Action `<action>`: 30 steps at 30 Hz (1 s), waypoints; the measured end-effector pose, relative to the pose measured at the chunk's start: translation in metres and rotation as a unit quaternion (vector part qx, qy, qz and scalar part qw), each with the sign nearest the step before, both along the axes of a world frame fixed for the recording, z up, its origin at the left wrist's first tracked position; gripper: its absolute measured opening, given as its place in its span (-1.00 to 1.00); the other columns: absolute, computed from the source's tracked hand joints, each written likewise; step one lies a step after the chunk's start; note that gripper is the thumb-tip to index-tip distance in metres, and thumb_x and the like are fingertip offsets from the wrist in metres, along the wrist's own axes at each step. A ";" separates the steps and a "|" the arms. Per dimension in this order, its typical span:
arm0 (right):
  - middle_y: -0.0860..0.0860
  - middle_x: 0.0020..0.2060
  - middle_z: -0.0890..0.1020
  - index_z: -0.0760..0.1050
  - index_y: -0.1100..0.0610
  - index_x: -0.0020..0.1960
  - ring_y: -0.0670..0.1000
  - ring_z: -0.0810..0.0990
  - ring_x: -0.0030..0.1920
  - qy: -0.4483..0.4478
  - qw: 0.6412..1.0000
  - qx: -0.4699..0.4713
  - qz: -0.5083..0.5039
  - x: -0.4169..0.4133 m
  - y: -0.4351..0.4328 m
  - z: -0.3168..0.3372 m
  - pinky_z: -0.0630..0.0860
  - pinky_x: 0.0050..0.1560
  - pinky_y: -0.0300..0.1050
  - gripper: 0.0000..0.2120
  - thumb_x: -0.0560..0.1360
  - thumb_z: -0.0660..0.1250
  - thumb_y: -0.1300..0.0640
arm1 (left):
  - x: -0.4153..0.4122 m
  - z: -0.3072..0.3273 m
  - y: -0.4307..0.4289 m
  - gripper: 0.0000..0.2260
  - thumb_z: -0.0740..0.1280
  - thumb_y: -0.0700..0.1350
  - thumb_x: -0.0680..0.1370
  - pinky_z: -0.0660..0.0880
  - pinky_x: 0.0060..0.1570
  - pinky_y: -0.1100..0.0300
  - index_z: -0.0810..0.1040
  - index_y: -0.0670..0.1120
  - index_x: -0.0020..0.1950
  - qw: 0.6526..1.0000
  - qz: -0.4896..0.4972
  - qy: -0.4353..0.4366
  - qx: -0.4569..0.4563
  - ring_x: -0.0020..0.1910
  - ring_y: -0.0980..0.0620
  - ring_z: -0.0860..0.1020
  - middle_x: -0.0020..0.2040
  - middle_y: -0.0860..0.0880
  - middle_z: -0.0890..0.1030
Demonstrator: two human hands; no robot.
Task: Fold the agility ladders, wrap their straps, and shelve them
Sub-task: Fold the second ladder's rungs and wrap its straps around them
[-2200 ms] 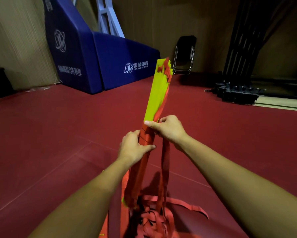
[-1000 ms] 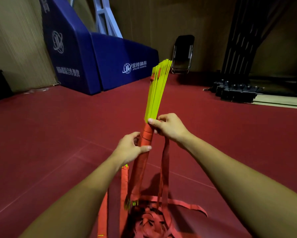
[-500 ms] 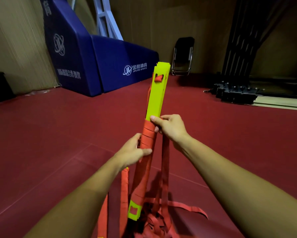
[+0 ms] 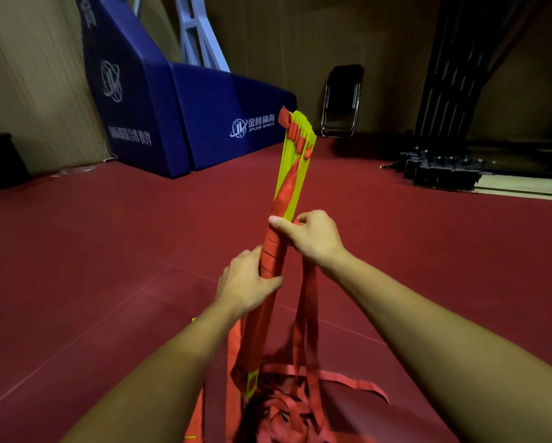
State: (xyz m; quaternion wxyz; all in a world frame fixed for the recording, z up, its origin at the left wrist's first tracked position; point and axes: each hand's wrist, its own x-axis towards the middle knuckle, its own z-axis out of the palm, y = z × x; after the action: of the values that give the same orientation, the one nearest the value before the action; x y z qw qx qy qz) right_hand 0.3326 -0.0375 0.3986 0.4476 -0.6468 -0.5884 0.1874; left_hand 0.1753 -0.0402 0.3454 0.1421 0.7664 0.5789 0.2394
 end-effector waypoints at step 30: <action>-0.08 -0.55 0.54 0.47 0.12 -0.44 -0.10 0.43 -0.47 0.101 0.995 -0.022 -0.017 0.004 0.003 -0.007 0.30 -0.31 -0.12 -0.54 0.45 0.44 -0.18 | -0.004 -0.006 0.005 -0.50 0.54 -0.25 0.41 0.57 0.17 0.02 0.50 -0.03 0.30 0.939 -0.122 -0.260 -0.188 0.04 -0.05 0.64 0.03 -0.05 0.69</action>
State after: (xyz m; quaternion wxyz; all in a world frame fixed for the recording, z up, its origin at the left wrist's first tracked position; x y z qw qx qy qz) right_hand 0.3371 -0.0340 0.3911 0.4935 -0.6439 -0.5251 0.2572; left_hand 0.1711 -0.0347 0.3392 0.4569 0.7016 0.4585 0.2978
